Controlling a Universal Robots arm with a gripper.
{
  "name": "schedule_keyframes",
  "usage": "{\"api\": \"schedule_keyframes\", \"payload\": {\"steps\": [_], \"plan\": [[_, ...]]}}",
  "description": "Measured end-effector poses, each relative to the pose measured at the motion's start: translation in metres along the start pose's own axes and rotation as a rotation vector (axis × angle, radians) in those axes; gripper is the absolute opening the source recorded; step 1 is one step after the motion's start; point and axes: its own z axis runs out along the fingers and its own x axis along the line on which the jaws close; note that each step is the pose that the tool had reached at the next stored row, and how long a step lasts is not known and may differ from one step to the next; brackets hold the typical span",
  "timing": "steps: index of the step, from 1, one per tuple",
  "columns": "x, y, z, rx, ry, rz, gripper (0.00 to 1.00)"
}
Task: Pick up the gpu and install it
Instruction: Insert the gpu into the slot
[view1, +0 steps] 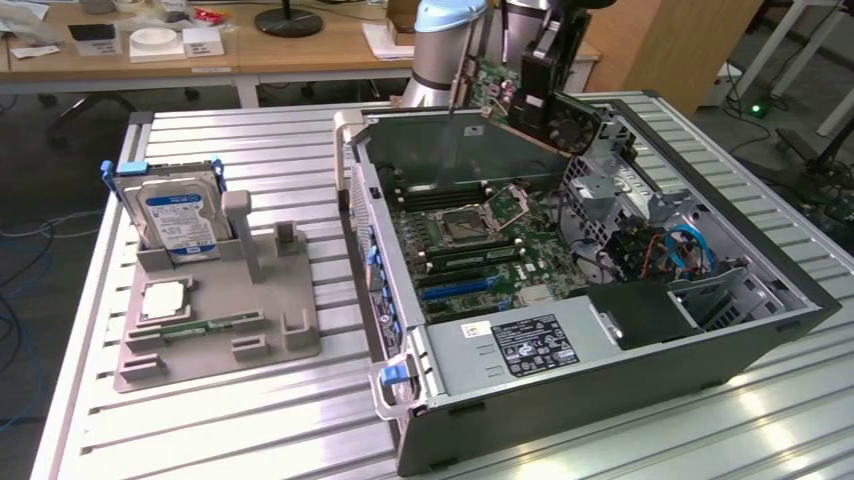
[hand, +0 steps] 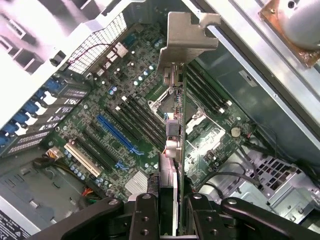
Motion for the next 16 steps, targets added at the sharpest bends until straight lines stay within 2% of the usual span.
{"api": "schedule_keyframes", "payload": {"steps": [16], "plan": [[0.0001,0.0001,0.0,-0.0046,-0.0009,-0.16,0.27]]}}
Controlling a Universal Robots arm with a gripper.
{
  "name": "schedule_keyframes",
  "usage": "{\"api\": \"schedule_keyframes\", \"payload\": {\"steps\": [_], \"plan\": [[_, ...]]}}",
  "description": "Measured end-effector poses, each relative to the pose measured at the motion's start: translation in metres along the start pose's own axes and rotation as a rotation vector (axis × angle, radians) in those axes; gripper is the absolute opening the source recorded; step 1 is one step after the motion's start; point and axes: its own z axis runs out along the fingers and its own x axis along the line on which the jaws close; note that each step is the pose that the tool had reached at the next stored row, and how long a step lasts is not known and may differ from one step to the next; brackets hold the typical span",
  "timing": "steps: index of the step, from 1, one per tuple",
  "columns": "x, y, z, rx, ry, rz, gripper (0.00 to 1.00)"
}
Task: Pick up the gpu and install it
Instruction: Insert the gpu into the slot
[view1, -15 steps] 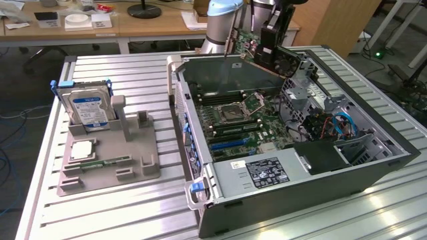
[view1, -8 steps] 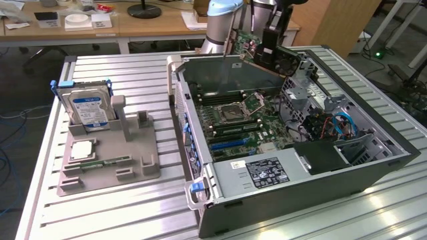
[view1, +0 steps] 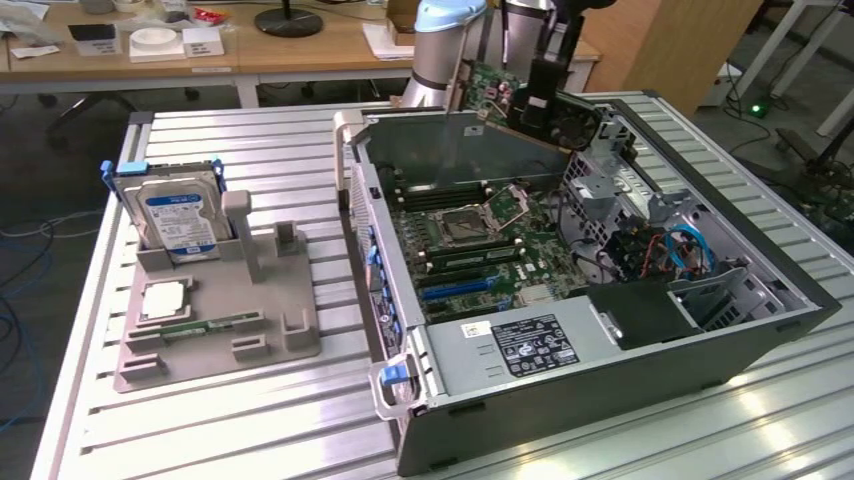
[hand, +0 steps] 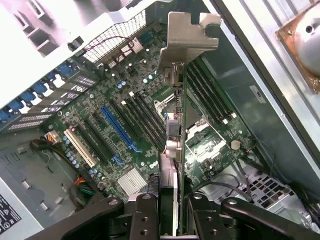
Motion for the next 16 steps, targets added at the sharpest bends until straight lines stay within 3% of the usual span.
{"api": "schedule_keyframes", "payload": {"steps": [16], "plan": [[0.0,0.0,0.0,-0.0045,-0.001,-0.16,0.27]]}}
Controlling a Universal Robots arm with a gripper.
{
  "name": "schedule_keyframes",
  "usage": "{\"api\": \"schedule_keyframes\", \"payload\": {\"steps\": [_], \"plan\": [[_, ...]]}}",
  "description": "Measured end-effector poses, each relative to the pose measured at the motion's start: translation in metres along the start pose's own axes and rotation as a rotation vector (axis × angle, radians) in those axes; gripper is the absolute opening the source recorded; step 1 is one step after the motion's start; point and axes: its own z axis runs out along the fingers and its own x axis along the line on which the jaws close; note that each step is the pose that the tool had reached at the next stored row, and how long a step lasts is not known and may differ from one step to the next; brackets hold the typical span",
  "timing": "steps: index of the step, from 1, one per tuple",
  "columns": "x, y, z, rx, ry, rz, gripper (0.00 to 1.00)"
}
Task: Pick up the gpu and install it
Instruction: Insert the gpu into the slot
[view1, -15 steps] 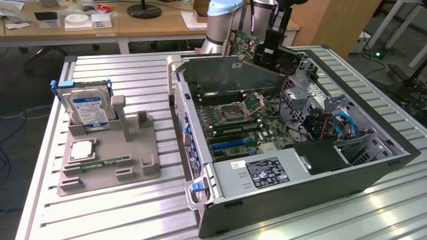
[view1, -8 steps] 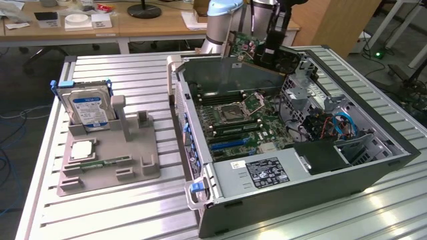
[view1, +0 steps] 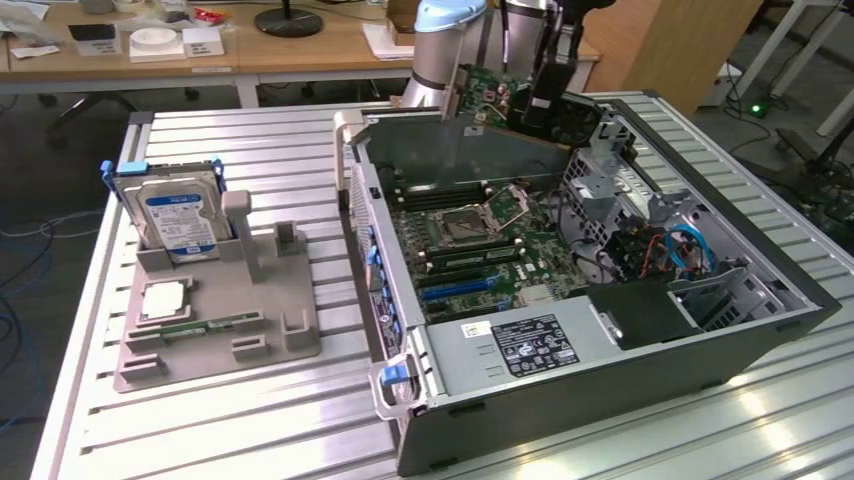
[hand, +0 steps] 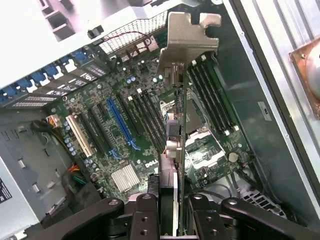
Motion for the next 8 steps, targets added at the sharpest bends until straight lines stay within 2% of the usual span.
{"api": "schedule_keyframes", "payload": {"steps": [8], "plan": [[0.0,0.0,0.0,-0.0022,-0.0005,-0.077,0.27]]}}
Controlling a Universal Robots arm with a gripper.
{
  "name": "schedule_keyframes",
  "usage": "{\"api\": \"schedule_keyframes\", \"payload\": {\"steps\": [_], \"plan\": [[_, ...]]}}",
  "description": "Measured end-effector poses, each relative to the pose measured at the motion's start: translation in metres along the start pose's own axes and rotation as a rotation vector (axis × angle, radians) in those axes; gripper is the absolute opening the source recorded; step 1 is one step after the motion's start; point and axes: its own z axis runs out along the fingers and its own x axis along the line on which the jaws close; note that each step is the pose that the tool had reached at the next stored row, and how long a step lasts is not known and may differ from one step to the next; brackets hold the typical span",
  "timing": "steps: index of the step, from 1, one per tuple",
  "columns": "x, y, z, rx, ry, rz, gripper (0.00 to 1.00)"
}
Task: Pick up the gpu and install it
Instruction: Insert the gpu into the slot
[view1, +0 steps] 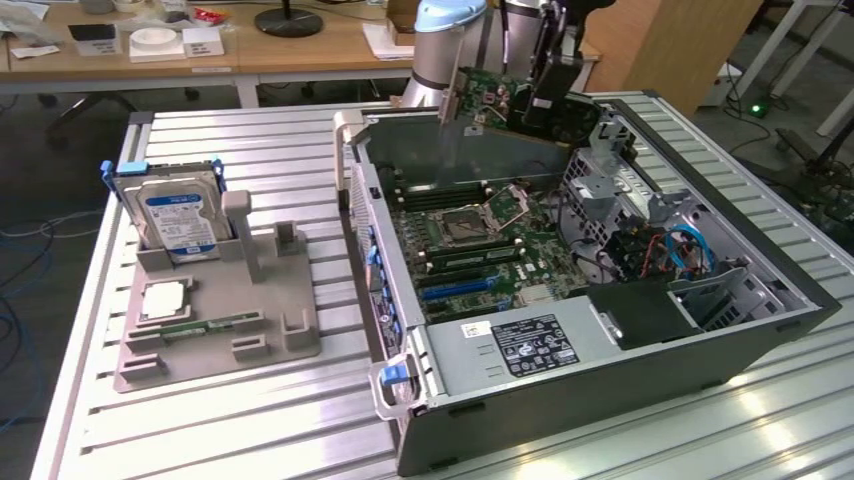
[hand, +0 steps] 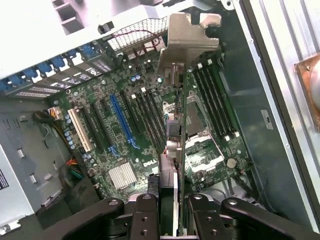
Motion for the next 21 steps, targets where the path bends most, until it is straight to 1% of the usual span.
{"api": "schedule_keyframes", "payload": {"steps": [10,11,13,15,19,20,21], "plan": [[0.0,0.0,0.0001,-0.0028,-0.0007,-0.103,0.27],[0.0,-0.0001,0.0003,-0.002,-0.001,-0.114,0.27],[0.0001,0.0,0.0012,0.0051,-0.004,-0.139,0.27],[0.0001,0.0,0.0019,0.0154,-0.008,-0.16,0.27],[0.0001,0.0,0.003,0.0427,-0.0161,-0.189,0.27],[0.0001,0.0,0.0034,0.0468,-0.0174,-0.2,0.27],[0.0002,-0.0001,0.0041,0.0478,-0.0184,-0.215,0.27]]}}
